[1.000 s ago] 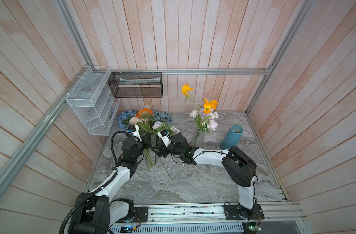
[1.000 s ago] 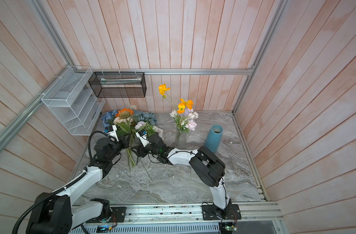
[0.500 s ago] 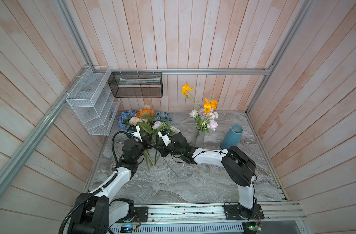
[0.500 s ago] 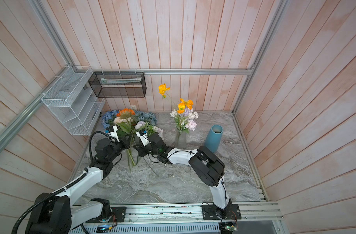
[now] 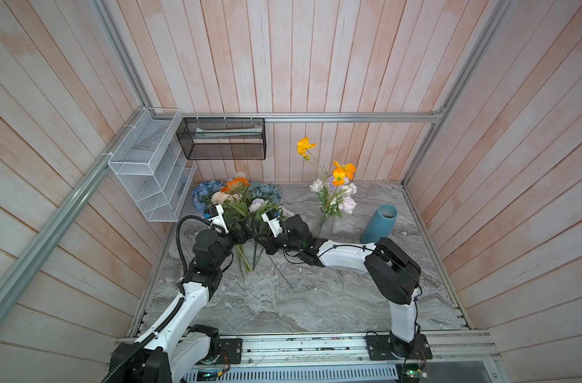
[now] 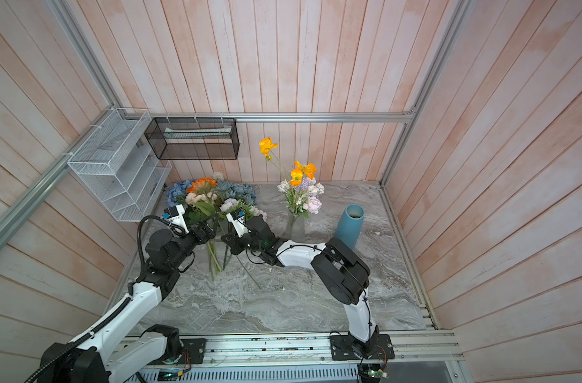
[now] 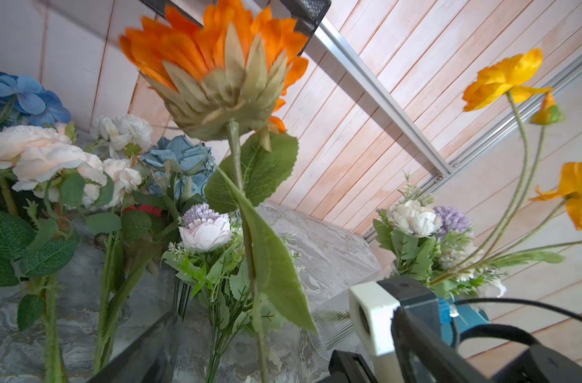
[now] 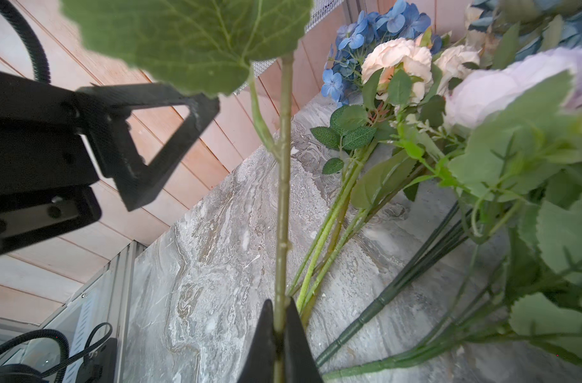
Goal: Arrange the flowers into the vase
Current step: 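Lift the gerbera with the right gripper while the left returns to the glass vase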
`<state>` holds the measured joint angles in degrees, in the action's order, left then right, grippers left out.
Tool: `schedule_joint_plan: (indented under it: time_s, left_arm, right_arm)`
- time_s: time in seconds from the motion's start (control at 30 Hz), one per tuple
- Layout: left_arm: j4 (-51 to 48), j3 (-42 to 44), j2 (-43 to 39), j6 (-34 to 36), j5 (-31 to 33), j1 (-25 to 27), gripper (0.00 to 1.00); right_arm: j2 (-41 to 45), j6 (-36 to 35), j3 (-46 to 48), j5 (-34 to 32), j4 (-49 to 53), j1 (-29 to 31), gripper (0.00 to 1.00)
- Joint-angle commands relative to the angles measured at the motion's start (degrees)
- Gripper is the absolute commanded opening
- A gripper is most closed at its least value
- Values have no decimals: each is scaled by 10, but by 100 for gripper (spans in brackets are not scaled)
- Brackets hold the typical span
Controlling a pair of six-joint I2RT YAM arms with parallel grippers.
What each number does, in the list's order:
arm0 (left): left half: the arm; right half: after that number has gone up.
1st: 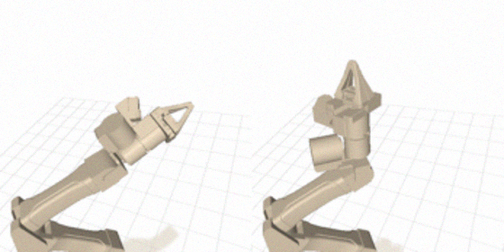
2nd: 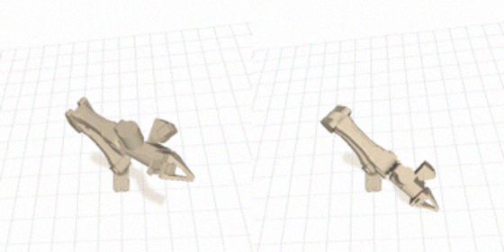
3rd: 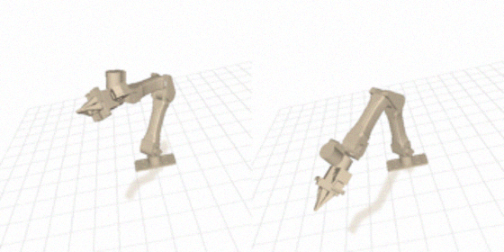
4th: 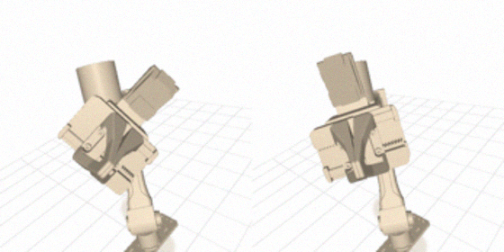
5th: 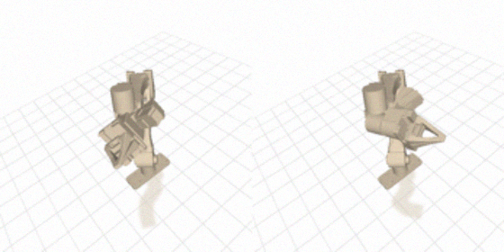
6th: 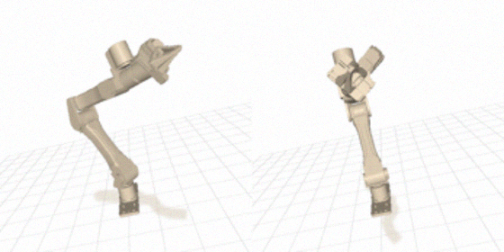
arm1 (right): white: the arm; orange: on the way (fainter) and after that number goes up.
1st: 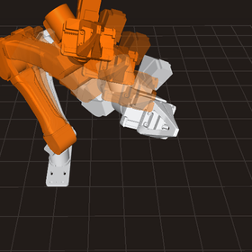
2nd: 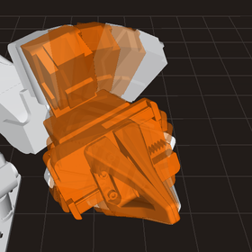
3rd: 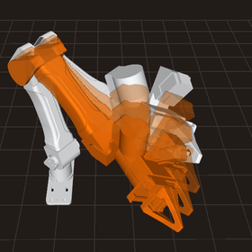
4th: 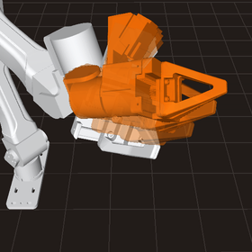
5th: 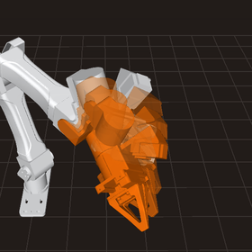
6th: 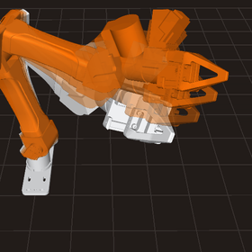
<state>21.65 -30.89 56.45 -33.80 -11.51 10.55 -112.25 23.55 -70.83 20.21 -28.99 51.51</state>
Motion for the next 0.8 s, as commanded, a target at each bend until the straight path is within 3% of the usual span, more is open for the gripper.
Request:
schedule_joint_plan:
  time_s: [0.0,0.3,0.47,0.6,0.77]
  left_arm:
    - [-26,-25,-31,11,21,-3,100]
    - [11,-4,-46,-21,45,-18,100]
    - [84,-4,20,-34,-39,-13,100]
    - [105,-35,88,-5,-67,32,100]
    - [102,-87,164,75,-36,129,100]
  right_arm:
    - [63,-32,13,-18,13,-13,0]
    - [219,-151,51,-90,83,-19,0]
    - [320,-200,64,-99,115,-20,0]
    - [392,-230,71,-120,141,-28,0]
    - [459,-238,82,-152,183,-51,0]
